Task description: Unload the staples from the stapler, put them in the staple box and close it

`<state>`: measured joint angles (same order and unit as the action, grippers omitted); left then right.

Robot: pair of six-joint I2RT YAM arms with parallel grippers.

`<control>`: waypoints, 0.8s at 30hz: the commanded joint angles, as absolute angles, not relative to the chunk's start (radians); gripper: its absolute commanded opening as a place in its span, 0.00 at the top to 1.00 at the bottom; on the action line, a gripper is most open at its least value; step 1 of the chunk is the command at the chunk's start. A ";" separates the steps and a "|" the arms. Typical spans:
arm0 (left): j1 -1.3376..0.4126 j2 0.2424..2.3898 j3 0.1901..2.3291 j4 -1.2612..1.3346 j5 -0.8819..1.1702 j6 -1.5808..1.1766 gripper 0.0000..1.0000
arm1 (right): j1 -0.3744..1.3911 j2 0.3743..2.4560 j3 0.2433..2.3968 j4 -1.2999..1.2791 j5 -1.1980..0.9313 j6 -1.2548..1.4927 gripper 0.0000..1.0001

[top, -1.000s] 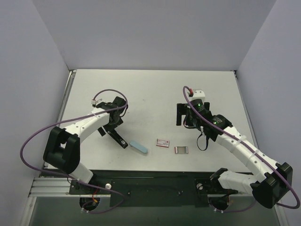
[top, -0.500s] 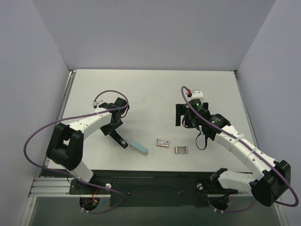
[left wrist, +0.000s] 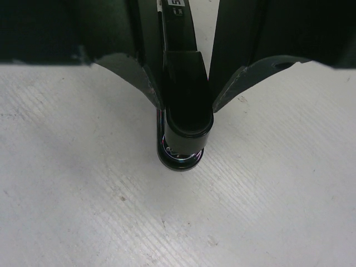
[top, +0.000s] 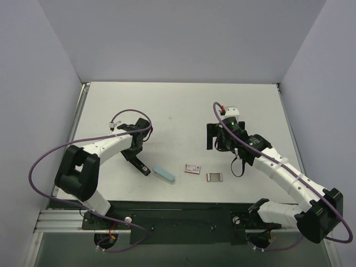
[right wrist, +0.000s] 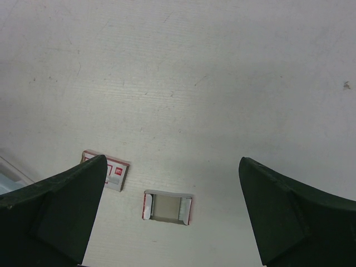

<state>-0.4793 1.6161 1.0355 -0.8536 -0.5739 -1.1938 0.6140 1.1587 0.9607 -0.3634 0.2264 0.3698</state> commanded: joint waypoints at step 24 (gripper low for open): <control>-0.492 1.379 1.048 -0.578 -0.424 -0.750 1.00 | 0.627 1.140 0.969 -0.377 0.227 0.387 0.01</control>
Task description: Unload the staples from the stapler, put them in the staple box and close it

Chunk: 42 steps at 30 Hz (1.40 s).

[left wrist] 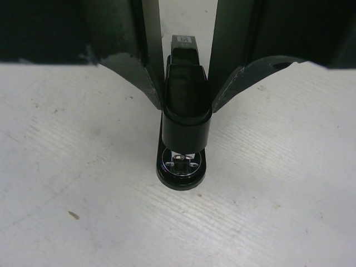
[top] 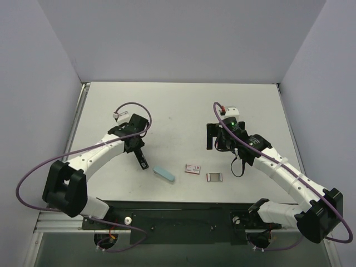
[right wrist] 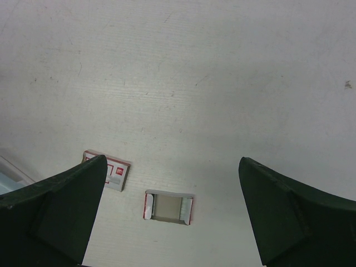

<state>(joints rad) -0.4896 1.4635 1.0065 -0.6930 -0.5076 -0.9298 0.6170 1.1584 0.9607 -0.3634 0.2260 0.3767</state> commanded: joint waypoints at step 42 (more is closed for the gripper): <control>-0.578 0.989 1.000 -0.282 0.856 -0.130 1.00 | 0.996 1.034 1.204 -0.495 -0.165 -0.078 0.14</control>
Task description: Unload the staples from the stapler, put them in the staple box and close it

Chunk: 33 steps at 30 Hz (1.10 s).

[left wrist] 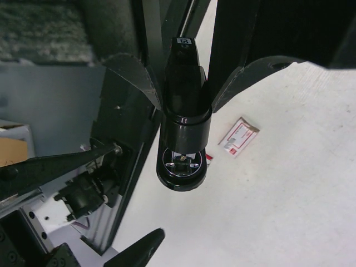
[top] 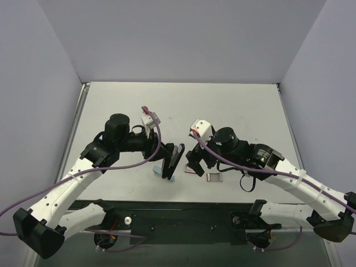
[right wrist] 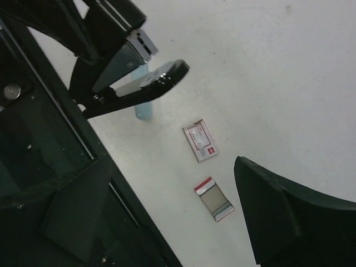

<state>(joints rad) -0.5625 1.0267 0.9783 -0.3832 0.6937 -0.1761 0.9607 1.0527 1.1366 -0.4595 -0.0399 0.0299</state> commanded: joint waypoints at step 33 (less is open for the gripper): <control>-0.649 0.896 0.914 -0.241 1.026 -0.098 1.00 | 1.000 1.184 1.368 -0.508 -0.571 -0.195 0.47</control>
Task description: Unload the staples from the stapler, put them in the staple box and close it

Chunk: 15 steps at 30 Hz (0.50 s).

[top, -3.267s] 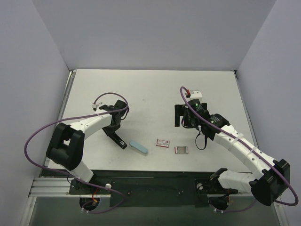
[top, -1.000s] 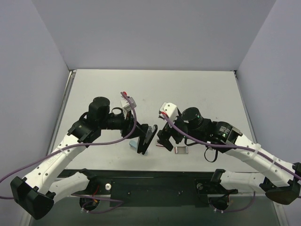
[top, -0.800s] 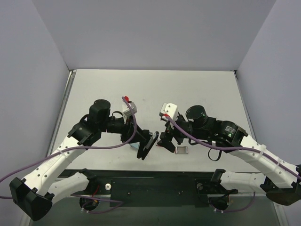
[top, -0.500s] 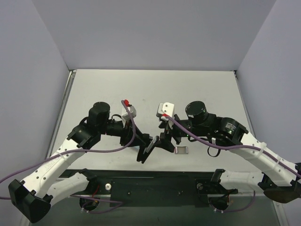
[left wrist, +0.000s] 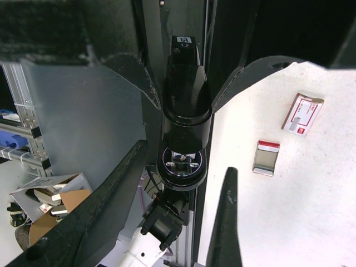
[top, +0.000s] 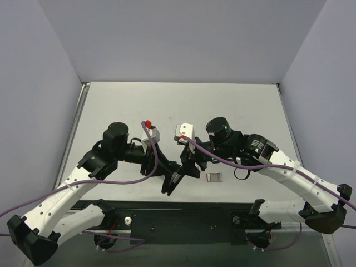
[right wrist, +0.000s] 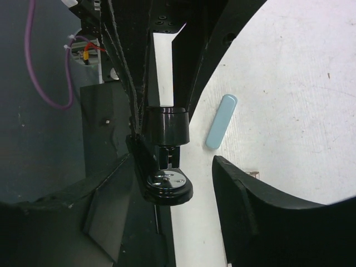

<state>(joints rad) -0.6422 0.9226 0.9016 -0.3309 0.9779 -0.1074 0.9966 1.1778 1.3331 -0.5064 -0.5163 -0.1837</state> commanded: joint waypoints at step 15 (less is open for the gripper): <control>-0.649 0.873 0.904 -0.218 1.043 -0.103 1.00 | 1.002 1.203 1.351 -0.511 -0.578 -0.198 0.53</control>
<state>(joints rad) -0.6464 0.9039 0.8902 -0.3222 0.9871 -0.1070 0.9966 1.1854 1.3334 -0.5064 -0.5571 -0.1852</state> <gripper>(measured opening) 0.426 0.451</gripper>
